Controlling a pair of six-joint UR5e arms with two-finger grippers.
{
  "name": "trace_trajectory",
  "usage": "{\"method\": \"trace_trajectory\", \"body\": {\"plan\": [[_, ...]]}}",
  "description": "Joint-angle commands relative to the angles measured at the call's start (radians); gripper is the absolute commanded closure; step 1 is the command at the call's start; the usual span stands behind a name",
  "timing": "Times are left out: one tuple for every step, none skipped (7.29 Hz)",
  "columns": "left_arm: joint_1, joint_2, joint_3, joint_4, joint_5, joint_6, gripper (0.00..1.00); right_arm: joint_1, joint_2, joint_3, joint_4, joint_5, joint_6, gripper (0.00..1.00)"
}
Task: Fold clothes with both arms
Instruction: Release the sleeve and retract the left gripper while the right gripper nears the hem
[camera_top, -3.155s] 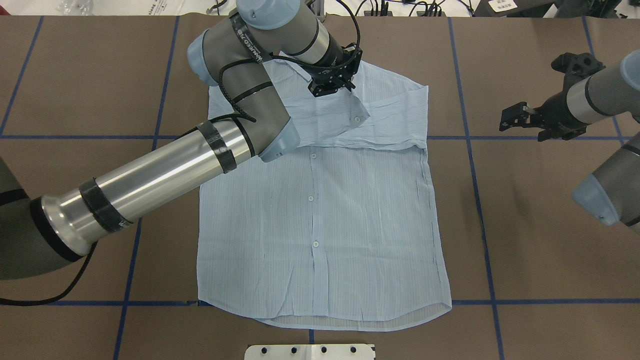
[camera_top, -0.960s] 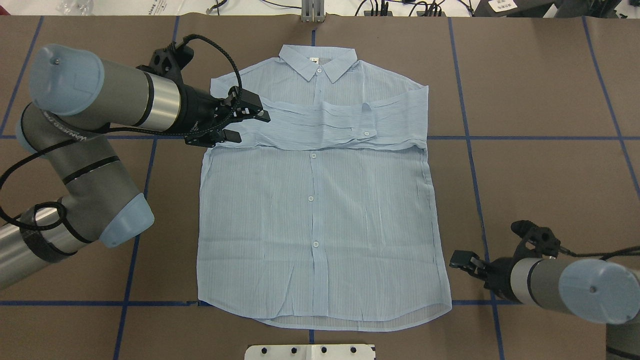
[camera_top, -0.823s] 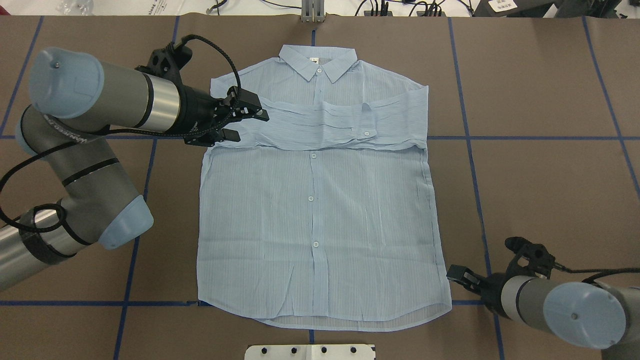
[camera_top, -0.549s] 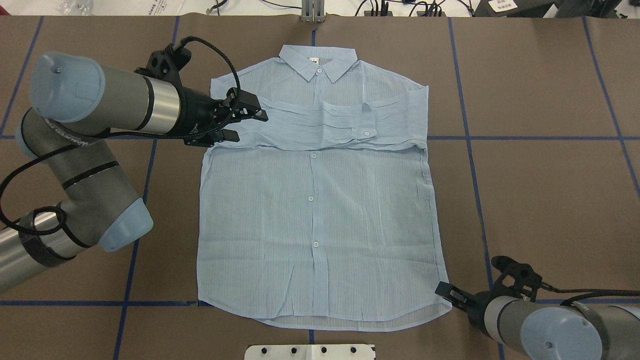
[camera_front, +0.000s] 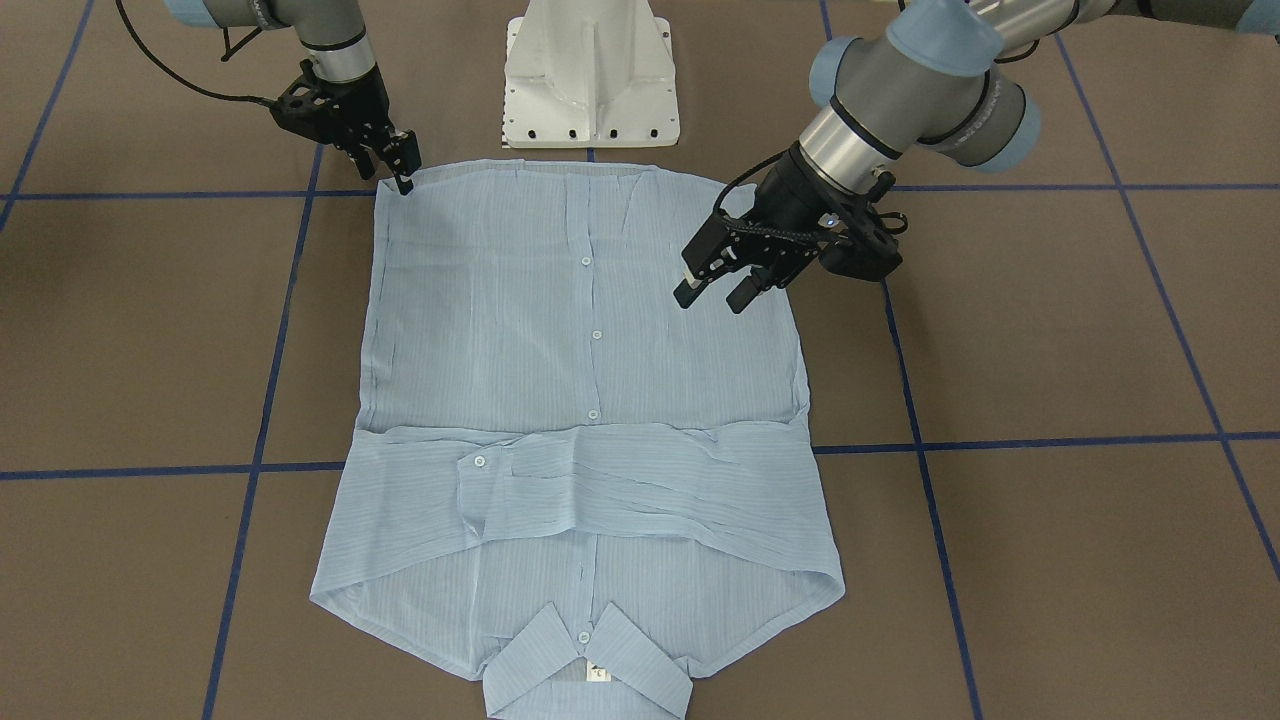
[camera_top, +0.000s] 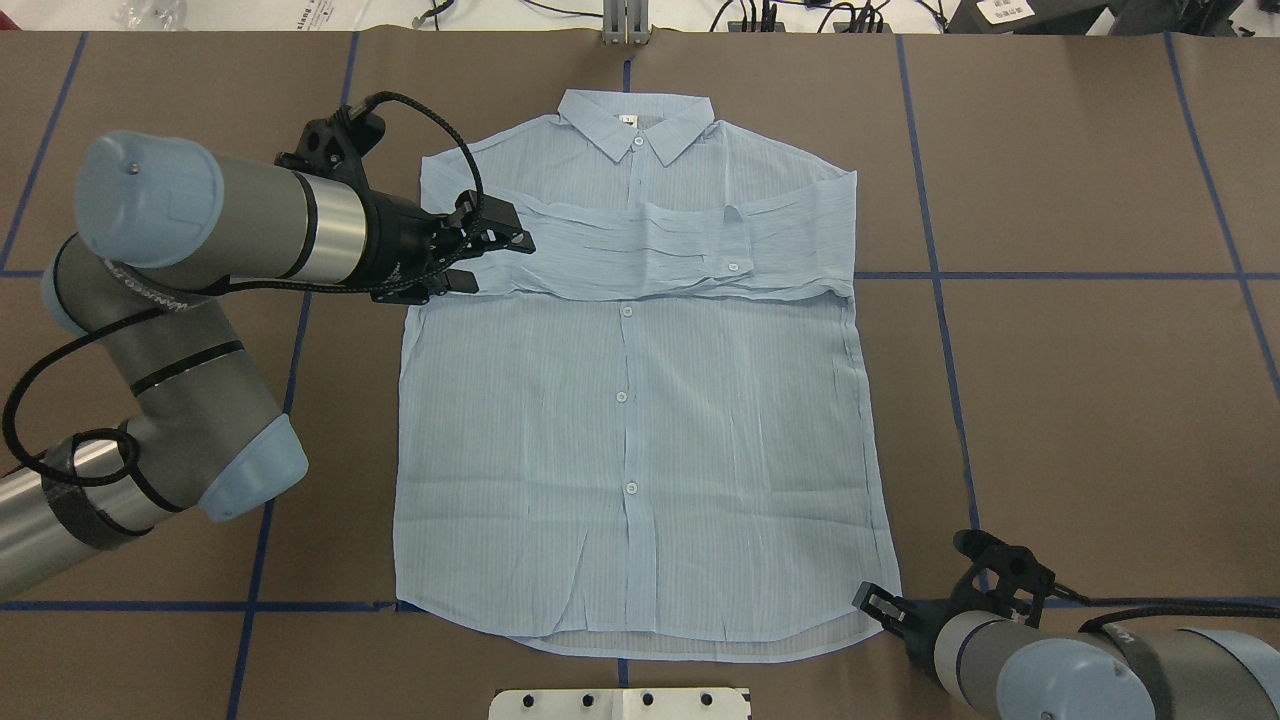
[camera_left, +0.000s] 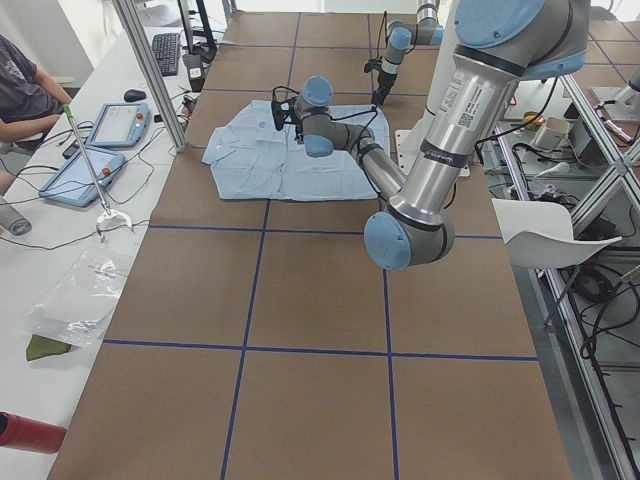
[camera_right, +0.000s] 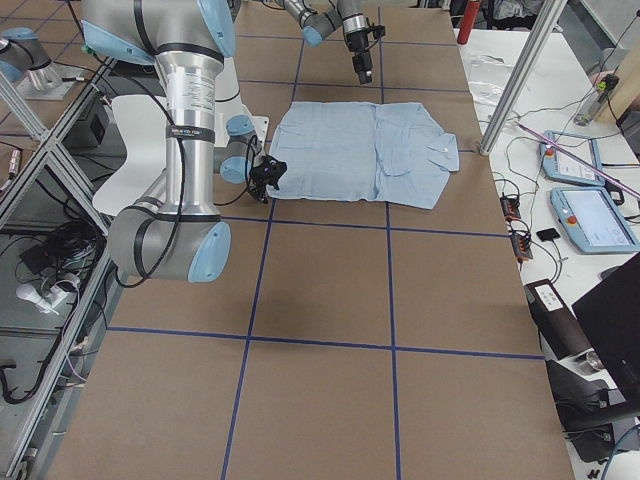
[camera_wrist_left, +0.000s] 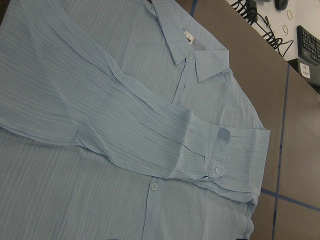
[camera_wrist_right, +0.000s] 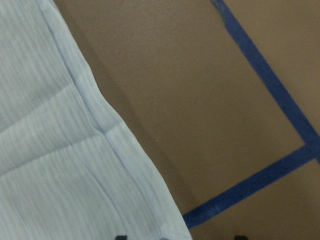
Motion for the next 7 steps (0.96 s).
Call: {"method": "trace_trajectory", "body": {"plan": [[0.007, 0.001, 0.001, 0.0, 0.007, -0.001, 0.17, 0.001, -0.002, 0.003, -0.005, -0.01, 0.001, 0.43], [0.011, 0.002, 0.003, 0.0, 0.008, -0.001, 0.17, 0.001, -0.005, 0.003, -0.005, -0.021, 0.001, 0.44], [0.011, 0.002, 0.003, 0.0, 0.008, -0.001, 0.17, 0.001, -0.006, 0.006, -0.005, -0.022, 0.001, 0.46], [0.011, 0.002, 0.004, 0.0, 0.008, -0.001, 0.17, 0.001, -0.008, 0.01, -0.005, -0.024, 0.001, 0.61], [0.011, 0.002, 0.006, 0.0, 0.008, -0.001, 0.17, 0.0, -0.01, 0.01, -0.005, -0.024, 0.001, 0.75], [0.013, 0.002, 0.006, 0.0, 0.007, -0.001, 0.17, -0.002, -0.011, 0.015, -0.005, -0.022, 0.001, 0.97], [0.018, 0.001, 0.006, 0.0, 0.007, -0.003, 0.17, -0.006, -0.014, 0.017, -0.006, -0.022, 0.001, 1.0]]}}
